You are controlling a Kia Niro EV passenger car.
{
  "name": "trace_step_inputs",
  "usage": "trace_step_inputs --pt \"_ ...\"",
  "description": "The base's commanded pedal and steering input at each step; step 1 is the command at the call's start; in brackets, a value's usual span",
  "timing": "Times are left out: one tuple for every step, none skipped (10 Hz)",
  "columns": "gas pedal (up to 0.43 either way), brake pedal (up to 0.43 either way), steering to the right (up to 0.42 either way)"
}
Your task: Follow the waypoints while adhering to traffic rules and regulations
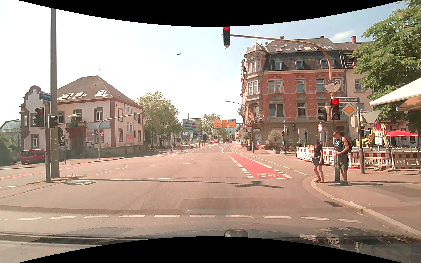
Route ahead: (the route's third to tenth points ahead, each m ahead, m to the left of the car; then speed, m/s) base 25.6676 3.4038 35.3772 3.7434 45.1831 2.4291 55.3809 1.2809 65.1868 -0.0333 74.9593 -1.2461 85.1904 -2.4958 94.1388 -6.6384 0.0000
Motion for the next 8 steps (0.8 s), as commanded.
trace_step_inputs --pt "0.0 0.268 -0.012" --pt "0.0 0.268 -0.012" --pt "0.0 0.268 -0.012" --pt "0.0 0.268 -0.012" --pt "0.0 0.268 -0.012" --pt "0.0 0.268 -0.012" --pt "0.0 0.268 -0.012" --pt "0.0 0.268 -0.012"
